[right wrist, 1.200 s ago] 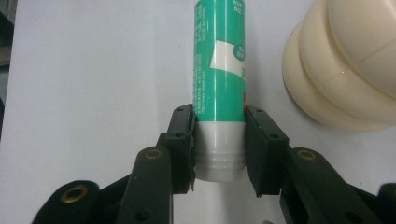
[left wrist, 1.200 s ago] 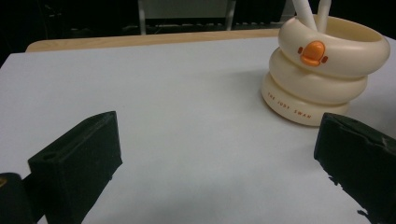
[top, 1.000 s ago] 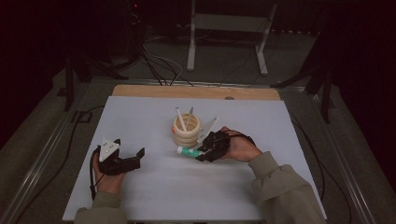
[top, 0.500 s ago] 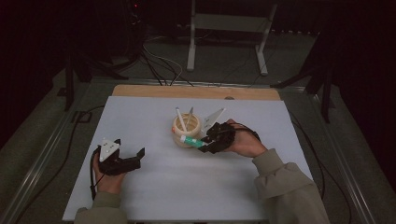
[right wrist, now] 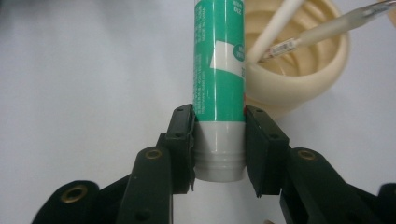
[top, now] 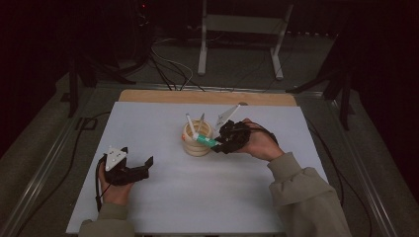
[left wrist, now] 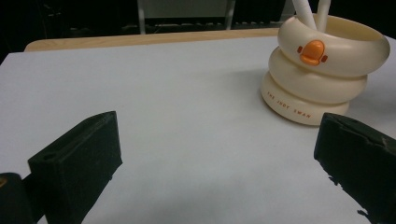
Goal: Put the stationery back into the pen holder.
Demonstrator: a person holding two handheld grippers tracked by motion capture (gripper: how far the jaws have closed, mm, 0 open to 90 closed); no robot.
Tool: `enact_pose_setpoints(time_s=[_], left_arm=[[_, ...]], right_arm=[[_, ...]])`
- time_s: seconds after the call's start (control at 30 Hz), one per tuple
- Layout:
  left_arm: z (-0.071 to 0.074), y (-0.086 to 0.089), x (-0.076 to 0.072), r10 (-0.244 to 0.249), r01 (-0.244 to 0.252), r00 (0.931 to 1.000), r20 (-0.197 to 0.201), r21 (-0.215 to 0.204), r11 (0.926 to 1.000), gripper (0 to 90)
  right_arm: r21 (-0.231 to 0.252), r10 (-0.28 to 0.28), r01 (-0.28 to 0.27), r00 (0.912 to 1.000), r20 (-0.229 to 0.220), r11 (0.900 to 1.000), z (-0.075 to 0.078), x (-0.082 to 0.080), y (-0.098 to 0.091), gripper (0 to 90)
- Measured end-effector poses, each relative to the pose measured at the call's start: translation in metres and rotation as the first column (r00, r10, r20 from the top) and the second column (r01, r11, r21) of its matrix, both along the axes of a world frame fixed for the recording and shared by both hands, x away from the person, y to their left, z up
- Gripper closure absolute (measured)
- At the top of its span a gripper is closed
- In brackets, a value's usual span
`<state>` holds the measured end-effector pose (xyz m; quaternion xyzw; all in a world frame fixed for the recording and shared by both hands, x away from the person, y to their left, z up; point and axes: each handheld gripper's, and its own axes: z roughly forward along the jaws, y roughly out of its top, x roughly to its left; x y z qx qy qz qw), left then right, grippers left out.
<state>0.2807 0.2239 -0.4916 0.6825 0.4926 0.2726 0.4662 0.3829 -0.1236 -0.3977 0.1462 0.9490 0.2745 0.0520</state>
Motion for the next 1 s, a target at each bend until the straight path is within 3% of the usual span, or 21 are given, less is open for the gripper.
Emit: enact_pose_setpoints(time_s=[0.17,0.53,1.0], left_arm=[[0.0,0.0,0.0,0.0,0.0,1.0,0.0,0.0,1.0,1.4],[0.0,0.0,0.0,0.0,0.0,1.0,-0.001,-0.001,1.0,1.4],[0.0,0.0,0.0,0.001,-0.001,1.0,-0.002,-0.001,1.0,1.4]], right_arm=[[-0.007,-0.042,0.042,0.9991,0.01,0.9991,0.006,0.006,0.001,65.9],[-0.029,-0.079,0.079,0.9965,0.029,0.9964,0.015,0.017,0.009,65.9],[-0.057,-0.141,0.142,0.9898,0.022,0.9882,0.017,0.033,0.014,65.7]])
